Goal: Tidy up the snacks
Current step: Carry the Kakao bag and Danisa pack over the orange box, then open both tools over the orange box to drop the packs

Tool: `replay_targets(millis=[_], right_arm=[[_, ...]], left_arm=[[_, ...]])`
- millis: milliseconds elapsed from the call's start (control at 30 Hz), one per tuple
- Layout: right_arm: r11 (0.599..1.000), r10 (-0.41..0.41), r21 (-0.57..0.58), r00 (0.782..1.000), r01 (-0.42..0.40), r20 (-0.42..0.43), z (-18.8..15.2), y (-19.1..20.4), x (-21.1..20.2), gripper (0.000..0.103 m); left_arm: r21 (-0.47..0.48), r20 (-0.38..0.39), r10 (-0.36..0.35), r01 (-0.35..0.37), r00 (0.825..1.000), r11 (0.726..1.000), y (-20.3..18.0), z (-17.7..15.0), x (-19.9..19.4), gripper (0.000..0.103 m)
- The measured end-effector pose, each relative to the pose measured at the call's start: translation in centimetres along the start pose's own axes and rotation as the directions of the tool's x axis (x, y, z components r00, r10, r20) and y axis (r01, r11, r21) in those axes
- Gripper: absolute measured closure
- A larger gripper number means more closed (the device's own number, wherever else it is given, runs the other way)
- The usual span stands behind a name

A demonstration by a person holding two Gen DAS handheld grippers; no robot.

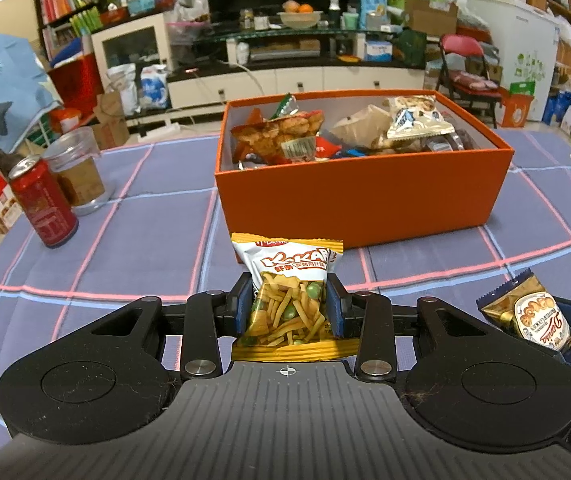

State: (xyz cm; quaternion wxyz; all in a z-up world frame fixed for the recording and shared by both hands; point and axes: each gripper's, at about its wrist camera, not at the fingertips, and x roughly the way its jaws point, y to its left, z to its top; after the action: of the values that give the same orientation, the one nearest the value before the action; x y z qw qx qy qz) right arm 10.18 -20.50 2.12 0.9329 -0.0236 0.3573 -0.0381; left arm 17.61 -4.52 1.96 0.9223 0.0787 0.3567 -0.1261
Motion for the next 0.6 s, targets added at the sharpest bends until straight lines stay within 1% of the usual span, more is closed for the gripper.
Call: replay_targets(millis=[267, 367, 467, 533, 600], right_arm=[[1.0, 0.004, 0.012, 1.0, -0.004, 0.013, 0.3, -0.2, -0.3, 0.056], [1.0, 0.013, 0.009, 1.0, -0.013, 0.021, 0.9, -0.1, -0.6, 0.056], [1.0, 0.029, -0.01, 0.998, -0.029, 0.059, 3.1, -0.3, -1.0, 0.056], [0.999, 0.04, 0.008, 0.995, -0.041, 0.087, 5.5, -1.1, -0.5, 0.056], [0.998, 0.052, 0.024, 0.992, -0.055, 0.114, 8.6, -1.9, 0.6, 0.056]], left_arm=[[0.003, -0.003, -0.003, 0.003, 1.0, 1.0, -0.3, -0.1, 0.1, 0.083], [-0.007, -0.002, -0.016, 0.016, 1.0, 1.0, -0.2, 0.1, -0.3, 0.084], [-0.015, 0.025, -0.057, 0.057, 0.998, 0.998, 0.1, 1.6, -0.9, 0.084], [-0.024, 0.066, -0.06, 0.061, 0.996, 0.998, 0.8, 3.6, -1.2, 0.084], [-0.029, 0.093, -0.05, 0.053, 0.994, 0.998, 1.4, 6.1, -0.6, 0.084]])
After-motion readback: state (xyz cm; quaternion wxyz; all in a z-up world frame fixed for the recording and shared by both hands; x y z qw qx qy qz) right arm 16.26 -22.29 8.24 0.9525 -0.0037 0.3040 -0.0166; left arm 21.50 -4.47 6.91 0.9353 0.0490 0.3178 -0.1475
